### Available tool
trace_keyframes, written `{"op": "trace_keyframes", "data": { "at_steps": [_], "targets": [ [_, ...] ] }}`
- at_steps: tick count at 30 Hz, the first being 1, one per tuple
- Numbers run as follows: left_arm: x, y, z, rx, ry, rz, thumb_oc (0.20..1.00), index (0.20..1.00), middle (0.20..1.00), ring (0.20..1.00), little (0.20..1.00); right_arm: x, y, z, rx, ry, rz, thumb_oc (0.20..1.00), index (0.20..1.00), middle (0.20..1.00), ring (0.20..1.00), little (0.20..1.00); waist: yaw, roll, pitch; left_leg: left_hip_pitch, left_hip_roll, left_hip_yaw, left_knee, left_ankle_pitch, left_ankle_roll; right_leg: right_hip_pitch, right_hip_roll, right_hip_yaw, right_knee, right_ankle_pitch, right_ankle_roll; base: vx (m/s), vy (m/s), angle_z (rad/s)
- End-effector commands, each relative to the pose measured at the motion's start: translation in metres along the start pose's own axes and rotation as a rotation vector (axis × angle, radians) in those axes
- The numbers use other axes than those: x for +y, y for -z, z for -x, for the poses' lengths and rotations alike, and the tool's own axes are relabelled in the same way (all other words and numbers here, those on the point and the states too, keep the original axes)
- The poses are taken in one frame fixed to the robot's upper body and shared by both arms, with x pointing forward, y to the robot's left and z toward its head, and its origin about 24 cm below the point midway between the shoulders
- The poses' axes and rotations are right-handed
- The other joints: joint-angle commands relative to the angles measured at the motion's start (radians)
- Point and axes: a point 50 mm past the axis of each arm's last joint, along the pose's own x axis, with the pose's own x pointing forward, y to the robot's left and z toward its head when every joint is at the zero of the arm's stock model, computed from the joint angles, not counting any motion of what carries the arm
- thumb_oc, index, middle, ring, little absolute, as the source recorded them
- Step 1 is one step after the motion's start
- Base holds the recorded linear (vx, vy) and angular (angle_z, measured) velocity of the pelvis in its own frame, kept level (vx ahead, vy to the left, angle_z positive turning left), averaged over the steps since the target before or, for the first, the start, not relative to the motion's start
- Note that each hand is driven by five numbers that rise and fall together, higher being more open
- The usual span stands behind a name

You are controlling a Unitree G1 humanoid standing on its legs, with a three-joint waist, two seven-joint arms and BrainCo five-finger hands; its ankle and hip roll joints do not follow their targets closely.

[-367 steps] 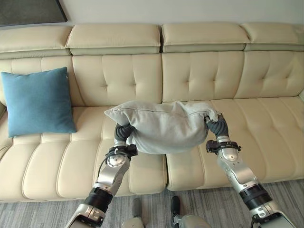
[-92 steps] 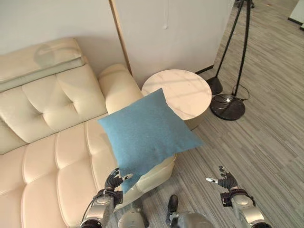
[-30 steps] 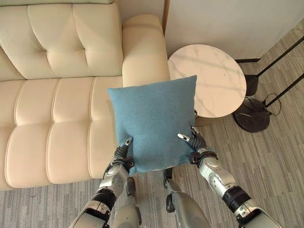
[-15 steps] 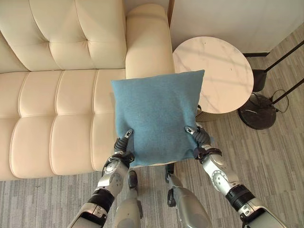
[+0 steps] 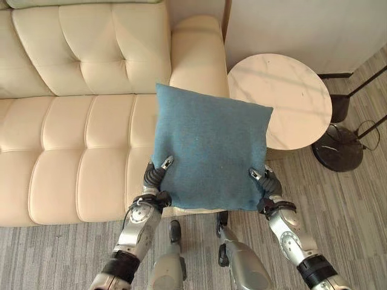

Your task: Pick up all the scattered cushions and arrange them neatly on the sofa.

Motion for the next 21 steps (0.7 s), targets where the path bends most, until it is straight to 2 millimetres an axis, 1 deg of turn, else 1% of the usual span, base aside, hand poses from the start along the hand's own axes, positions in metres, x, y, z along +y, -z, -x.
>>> {"op": "trace_keyframes", "data": {
  "at_steps": [1, 3, 4, 6, 7, 8, 9, 10, 11, 13, 15, 16, 17, 18, 19, 20, 21],
  "targets": [
    [-0.027, -0.034, -0.002, -0.186, 0.136, -0.035, 0.200, 0.200, 0.200, 0.200, 0.200, 0.035, -0.026, 0.003, -0.171, -0.138, 0.030, 0.200, 0.200, 0.200, 0.200, 0.200, 0.014, -0.013, -0.127, -0.003, -0.023, -0.011, -0.001, -0.068, 0.012, 0.099, -0.085, 0.020, 0.041, -0.208, 0.114, 0.01, 0.067, 0.06],
    [-0.027, -0.034, 0.000, -0.190, 0.138, -0.034, 0.200, 0.200, 0.200, 0.200, 0.200, 0.033, -0.030, 0.005, -0.187, -0.134, 0.047, 0.200, 0.200, 0.200, 0.200, 0.200, 0.013, -0.013, -0.132, 0.003, -0.027, -0.014, -0.001, -0.071, 0.014, 0.105, -0.089, 0.017, 0.043, -0.206, 0.117, -0.01, 0.082, 0.11],
    [-0.023, -0.039, 0.002, -0.211, 0.130, -0.066, 0.200, 0.200, 0.200, 0.200, 0.200, 0.031, -0.035, 0.007, -0.213, -0.121, 0.066, 0.200, 0.200, 0.200, 0.200, 0.200, 0.011, -0.012, -0.144, 0.013, -0.033, -0.012, -0.001, -0.075, 0.018, 0.109, -0.090, 0.015, 0.045, -0.200, 0.124, -0.04, 0.110, 0.12],
    [-0.020, -0.042, 0.003, -0.225, 0.119, -0.074, 0.200, 0.200, 0.200, 0.200, 0.200, 0.033, -0.039, 0.008, -0.240, -0.120, 0.066, 0.200, 0.200, 0.200, 0.200, 0.200, 0.009, -0.012, -0.146, 0.019, -0.032, -0.002, -0.001, -0.075, 0.021, 0.101, -0.091, 0.018, 0.067, -0.179, 0.135, -0.06, 0.049, 0.11],
    [-0.020, -0.042, 0.003, -0.225, 0.119, -0.074, 0.200, 0.200, 0.200, 0.200, 0.200, 0.033, -0.039, 0.008, -0.240, -0.119, 0.066, 0.200, 0.200, 0.200, 0.200, 0.200, 0.010, -0.012, -0.146, 0.020, -0.032, -0.001, -0.001, -0.075, 0.021, 0.100, -0.091, 0.020, 0.068, -0.179, 0.135, -0.14, 0.030, 0.04],
    [-0.017, -0.047, 0.004, -0.250, 0.111, -0.084, 0.200, 0.200, 0.200, 0.200, 0.200, 0.039, -0.045, 0.009, -0.270, -0.135, 0.045, 0.200, 0.200, 0.200, 0.200, 0.200, 0.012, -0.001, -0.140, 0.026, -0.024, 0.013, -0.001, -0.069, 0.028, 0.102, -0.083, 0.029, 0.134, -0.207, 0.133, -0.11, 0.026, -0.06],
    [-0.017, -0.047, 0.004, -0.251, 0.111, -0.084, 0.200, 0.200, 0.200, 0.200, 0.200, 0.039, -0.045, 0.009, -0.270, -0.135, 0.045, 0.200, 0.200, 0.200, 0.200, 0.200, 0.013, -0.002, -0.141, 0.023, -0.025, 0.014, -0.001, -0.067, 0.028, 0.099, -0.083, 0.030, 0.135, -0.205, 0.133, -0.15, 0.050, -0.25],
    [-0.016, -0.047, 0.005, -0.252, 0.103, -0.082, 0.200, 0.200, 0.200, 0.200, 0.200, 0.042, -0.048, 0.010, -0.286, -0.152, 0.042, 0.200, 0.200, 0.200, 0.200, 0.200, 0.015, 0.006, -0.142, 0.023, -0.021, 0.021, -0.001, -0.063, 0.032, 0.102, -0.073, 0.031, 0.175, -0.231, 0.127, -0.12, 0.055, -0.30],
    [-0.014, -0.049, 0.007, -0.260, 0.101, -0.087, 0.200, 0.200, 0.200, 0.200, 0.200, 0.043, -0.052, 0.012, -0.300, -0.172, 0.050, 0.200, 0.200, 0.200, 0.200, 0.200, 0.018, 0.015, -0.154, 0.022, -0.019, 0.031, -0.001, -0.055, 0.035, 0.128, -0.053, 0.034, 0.223, -0.272, 0.115, -0.15, 0.055, -0.28],
    [-0.010, -0.045, 0.011, -0.239, 0.101, -0.090, 0.200, 0.200, 0.200, 0.200, 0.200, 0.043, -0.053, 0.014, -0.306, -0.190, 0.068, 0.200, 0.200, 0.200, 0.200, 0.200, 0.024, 0.016, -0.178, 0.020, -0.022, 0.038, -0.001, -0.045, 0.035, 0.166, -0.023, 0.046, 0.256, -0.315, 0.102, -0.09, 0.002, -0.20],
    [-0.003, -0.042, 0.015, -0.219, 0.094, -0.091, 0.200, 0.200, 0.200, 0.200, 0.200, 0.039, -0.052, 0.018, -0.298, -0.194, 0.089, 0.200, 0.200, 0.200, 0.200, 0.200, 0.034, 0.009, -0.196, 0.013, -0.030, 0.043, -0.001, -0.034, 0.033, 0.210, 0.010, 0.061, 0.243, -0.338, 0.087, -0.10, -0.074, -0.11],
    [0.003, -0.042, 0.019, -0.214, 0.084, -0.104, 0.200, 0.200, 0.200, 0.200, 0.200, 0.035, -0.050, 0.020, -0.288, -0.187, 0.103, 0.200, 0.200, 0.200, 0.200, 0.200, 0.050, -0.002, -0.204, 0.001, -0.035, 0.045, -0.001, -0.014, 0.027, 0.254, 0.028, 0.058, 0.178, -0.366, 0.066, -0.10, -0.095, -0.04],
    [0.003, -0.042, 0.019, -0.213, 0.084, -0.105, 0.200, 0.200, 0.200, 0.200, 0.200, 0.035, -0.050, 0.020, -0.287, -0.187, 0.102, 0.200, 0.200, 0.200, 0.200, 0.200, 0.049, -0.003, -0.204, 0.003, -0.036, 0.044, -0.001, -0.014, 0.027, 0.257, 0.028, 0.057, 0.173, -0.364, 0.066, -0.12, -0.128, -0.09],
    [0.004, -0.040, 0.021, -0.207, 0.084, -0.108, 0.200, 0.200, 0.200, 0.200, 0.200, 0.032, -0.046, 0.022, -0.272, -0.178, 0.106, 0.200, 0.200, 0.200, 0.200, 0.200, 0.049, -0.007, -0.202, -0.009, -0.034, 0.036, -0.001, 0.006, 0.018, 0.260, 0.047, 0.078, 0.155, -0.380, 0.047, -0.11, -0.111, 0.09],
    [0.006, -0.040, 0.020, -0.206, 0.076, -0.110, 0.200, 0.200, 0.200, 0.200, 0.200, 0.029, -0.044, 0.022, -0.261, -0.164, 0.108, 0.200, 0.200, 0.200, 0.200, 0.200, 0.052, -0.009, -0.199, -0.024, -0.029, 0.028, 0.000, 0.030, 0.006, 0.264, 0.063, 0.104, 0.132, -0.385, 0.039, -0.15, -0.147, 0.06],
    [0.007, -0.040, 0.021, -0.204, 0.072, -0.110, 0.200, 0.200, 0.200, 0.200, 0.200, 0.026, -0.044, 0.022, -0.258, -0.156, 0.113, 0.200, 0.200, 0.200, 0.200, 0.200, 0.054, -0.008, -0.196, -0.039, -0.028, 0.023, 0.002, 0.043, -0.003, 0.261, 0.075, 0.109, 0.123, -0.385, 0.029, -0.10, -0.098, 0.07],
    [0.007, -0.040, 0.021, -0.204, 0.072, -0.110, 0.200, 0.200, 0.200, 0.200, 0.200, 0.026, -0.044, 0.022, -0.258, -0.156, 0.113, 0.200, 0.200, 0.200, 0.200, 0.200, 0.053, -0.008, -0.196, -0.040, -0.028, 0.023, 0.002, 0.043, -0.003, 0.261, 0.075, 0.109, 0.123, -0.385, 0.029, -0.10, -0.103, 0.03]
  ]
}}
